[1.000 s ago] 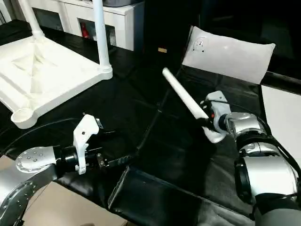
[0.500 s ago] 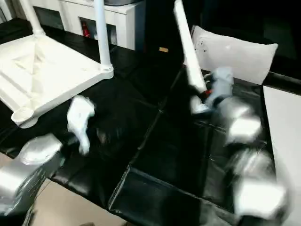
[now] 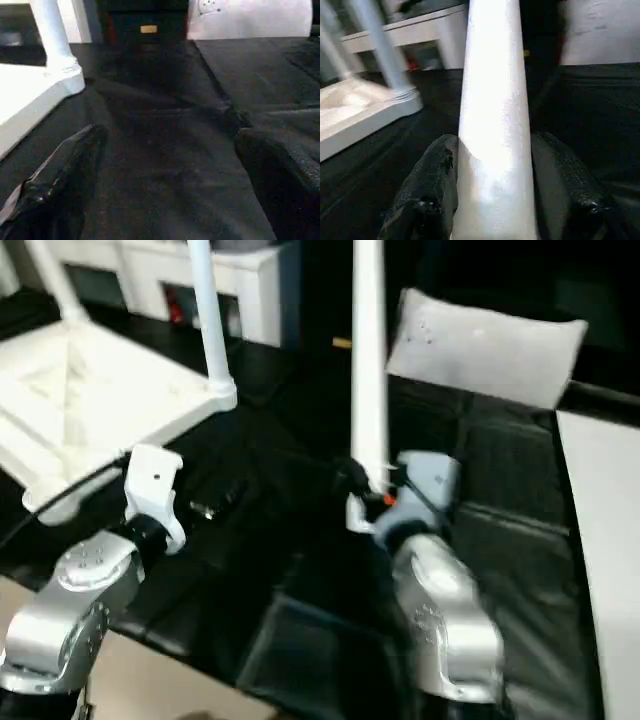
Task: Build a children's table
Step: Pick table leg
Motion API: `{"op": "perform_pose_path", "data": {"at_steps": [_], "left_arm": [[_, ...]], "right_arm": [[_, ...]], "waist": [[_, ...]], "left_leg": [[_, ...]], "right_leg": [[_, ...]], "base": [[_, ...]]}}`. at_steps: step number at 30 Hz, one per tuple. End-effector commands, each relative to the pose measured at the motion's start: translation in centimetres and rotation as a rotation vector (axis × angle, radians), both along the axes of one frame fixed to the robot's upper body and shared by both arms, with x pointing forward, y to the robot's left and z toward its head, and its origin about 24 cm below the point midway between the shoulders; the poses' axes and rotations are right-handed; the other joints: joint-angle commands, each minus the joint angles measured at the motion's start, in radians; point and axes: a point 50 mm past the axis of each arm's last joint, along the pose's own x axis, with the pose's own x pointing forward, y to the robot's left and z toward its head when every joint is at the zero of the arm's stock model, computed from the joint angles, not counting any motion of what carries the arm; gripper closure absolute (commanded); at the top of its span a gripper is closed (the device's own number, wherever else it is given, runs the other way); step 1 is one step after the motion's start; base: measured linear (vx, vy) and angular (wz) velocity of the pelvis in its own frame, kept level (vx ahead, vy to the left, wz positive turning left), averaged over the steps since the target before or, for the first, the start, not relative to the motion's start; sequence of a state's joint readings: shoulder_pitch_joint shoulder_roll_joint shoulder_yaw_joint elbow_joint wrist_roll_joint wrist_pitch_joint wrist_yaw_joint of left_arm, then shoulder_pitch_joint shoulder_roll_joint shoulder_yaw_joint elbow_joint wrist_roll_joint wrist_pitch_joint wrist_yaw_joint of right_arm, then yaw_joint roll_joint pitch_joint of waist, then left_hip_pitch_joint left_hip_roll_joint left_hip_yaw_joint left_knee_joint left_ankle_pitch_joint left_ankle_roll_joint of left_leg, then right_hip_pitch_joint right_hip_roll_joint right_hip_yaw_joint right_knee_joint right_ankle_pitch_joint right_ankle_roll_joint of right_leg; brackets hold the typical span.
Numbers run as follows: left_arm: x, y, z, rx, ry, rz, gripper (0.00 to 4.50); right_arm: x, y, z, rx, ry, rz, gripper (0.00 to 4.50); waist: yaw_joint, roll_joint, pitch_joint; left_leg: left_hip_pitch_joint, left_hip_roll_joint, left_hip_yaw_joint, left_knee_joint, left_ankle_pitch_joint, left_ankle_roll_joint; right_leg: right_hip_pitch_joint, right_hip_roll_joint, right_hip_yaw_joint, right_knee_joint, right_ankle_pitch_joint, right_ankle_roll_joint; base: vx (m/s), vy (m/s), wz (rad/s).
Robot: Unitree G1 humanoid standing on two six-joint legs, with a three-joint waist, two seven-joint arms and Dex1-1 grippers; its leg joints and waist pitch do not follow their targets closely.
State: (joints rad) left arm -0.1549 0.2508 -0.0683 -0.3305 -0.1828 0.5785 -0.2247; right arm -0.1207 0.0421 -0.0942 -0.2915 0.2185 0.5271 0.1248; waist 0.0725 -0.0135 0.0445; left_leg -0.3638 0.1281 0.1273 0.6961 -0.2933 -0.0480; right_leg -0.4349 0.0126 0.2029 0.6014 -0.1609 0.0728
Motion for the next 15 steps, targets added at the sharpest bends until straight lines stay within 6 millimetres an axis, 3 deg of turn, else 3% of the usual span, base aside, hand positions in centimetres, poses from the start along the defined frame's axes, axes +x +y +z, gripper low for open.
{"op": "perform_pose_path", "data": {"at_steps": [1,2,3,4,5,6,7,8,9,10,11,12,13,14,15], "left_arm": [[-0.2,0.6,0.4,-0.010,-0.013,0.022,0.00],[-0.2,0.7,0.3,0.006,-0.011,0.022,0.00],[-0.3,0.8,0.2,0.021,-0.010,0.021,0.00],[-0.3,0.9,0.2,0.022,-0.010,0.024,0.00],[-0.4,1.0,0.2,0.010,-0.011,0.032,0.00],[-0.4,1.1,0.3,-0.002,-0.011,0.040,0.00],[-0.5,1.1,0.3,-0.008,-0.013,0.045,0.00],[-0.5,1.2,0.4,-0.004,-0.016,0.051,0.00],[-0.5,1.2,0.4,-0.004,-0.016,0.051,0.00],[-0.5,1.4,0.5,0.004,-0.017,0.061,0.00],[-0.5,1.4,0.5,0.004,-0.016,0.066,0.00],[-0.5,1.4,0.5,0.004,-0.016,0.066,0.00],[-0.5,1.4,0.6,0.009,-0.018,0.068,0.00],[-0.5,1.4,0.6,0.010,-0.019,0.068,0.00],[-0.6,1.4,0.7,0.009,-0.017,0.069,0.00]], "right_arm": [[-0.1,0.4,1.3,0.031,-0.044,0.008,2.64],[-0.1,0.5,1.4,0.048,-0.050,0.017,2.64],[0.0,0.5,1.6,0.048,-0.059,0.006,2.64],[0.0,0.6,1.7,0.040,-0.066,-0.005,2.64],[0.1,0.7,1.8,0.027,-0.070,-0.006,2.64],[0.1,0.9,1.8,0.009,-0.069,0.002,2.64],[0.1,1.1,1.7,0.004,-0.062,0.018,2.64],[0.2,1.5,1.5,-0.019,-0.039,0.056,2.64],[0.2,1.5,1.5,-0.019,-0.039,0.056,2.64],[0.2,1.9,1.4,-0.021,-0.026,0.087,2.64],[0.3,2.0,1.4,-0.009,-0.026,0.094,2.64],[0.3,2.0,1.4,-0.009,-0.026,0.094,2.64],[0.3,2.2,1.4,0.010,-0.018,0.101,2.64],[0.3,2.2,1.4,0.014,-0.016,0.103,2.64],[0.3,2.4,1.4,0.024,-0.014,0.120,2.64]], "waist": [[-0.020,0.010,-0.051],[-0.063,0.030,-0.041],[-0.071,0.037,-0.038],[-0.084,0.029,-0.041],[-0.087,0.017,-0.020],[-0.081,0.006,-0.025],[-0.074,-0.006,-0.026],[-0.026,-0.062,-0.062],[-0.002,-0.044,-0.042],[-0.023,-0.055,-0.043],[-0.010,-0.049,-0.042],[-0.014,-0.058,-0.036],[-0.015,-0.059,-0.033],[-0.038,-0.015,-0.031],[-0.038,0.021,-0.031]], "left_leg": [[0.070,0.004,0.001,-0.108,-0.126,0.092],[0.095,0.050,0.027,-0.171,-0.245,0.197],[0.053,0.081,0.041,-0.211,-0.290,0.225],[0.056,0.133,0.051,-0.227,-0.275,0.244],[0.059,0.151,0.104,-0.244,-0.296,0.177],[0.074,0.165,0.113,-0.254,-0.408,0.040],[0.081,0.148,0.135,-0.257,-0.458,-0.053],[0.064,0.092,0.102,-0.081,-0.386,-0.142],[0.037,0.079,0.044,0.058,-0.331,-0.076],[-0.103,-0.007,-0.095,0.126,-0.062,-0.051],[-0.077,-0.009,-0.095,0.103,-0.046,-0.068],[-0.058,-0.016,-0.096,0.093,-0.054,-0.060],[-0.030,-0.021,-0.090,0.024,0.013,-0.035],[0.017,0.004,-0.077,-0.097,0.033,-0.048],[-0.009,0.021,-0.103,-0.178,-0.060,0.019]], "right_leg": [[-0.011,-0.003,0.032,-0.115,-0.580,-0.054],[-0.072,0.025,-0.131,0.004,-0.437,-0.091],[-0.055,0.002,-0.192,0.082,-0.375,-0.107],[-0.030,-0.065,-0.273,0.146,-0.248,-0.151],[-0.022,-0.094,-0.325,0.157,-0.194,-0.169],[0.026,-0.133,-0.330,0.142,-0.219,-0.157],[0.035,-0.146,-0.315,0.112,-0.288,-0.170],[0.064,-0.298,-0.153,-0.056,-0.593,-0.185],[0.073,-0.417,-0.040,-0.146,-0.759,-0.197],[0.161,-0.342,-0.048,-0.103,-0.707,-0.195],[0.133,-0.301,-0.046,-0.111,-0.670,-0.229],[0.109,-0.264,-0.040,-0.118,-0.632,-0.259],[0.103,-0.203,-0.099,-0.113,-0.573,-0.286],[0.056,-0.114,-0.149,-0.101,-0.551,-0.259],[0.076,-0.080,-0.199,-0.049,-0.477,-0.237]], "base": [[-0.080,0.285,-0.40],[-0.080,0.285,-0.40],[-0.098,0.303,-0.46],[-0.088,0.276,-0.58],[-0.088,0.276,-0.58],[-0.062,0.214,-0.67],[-0.059,0.160,-0.80],[-0.059,0.160,-0.80],[-0.053,0.149,-0.74],[-0.020,0.176,-0.85],[-0.020,0.176,-0.85],[-0.048,0.196,-0.74],[-0.079,0.233,-0.39],[-0.079,0.233,-0.39],[-0.052,0.256,-0.23]]}}
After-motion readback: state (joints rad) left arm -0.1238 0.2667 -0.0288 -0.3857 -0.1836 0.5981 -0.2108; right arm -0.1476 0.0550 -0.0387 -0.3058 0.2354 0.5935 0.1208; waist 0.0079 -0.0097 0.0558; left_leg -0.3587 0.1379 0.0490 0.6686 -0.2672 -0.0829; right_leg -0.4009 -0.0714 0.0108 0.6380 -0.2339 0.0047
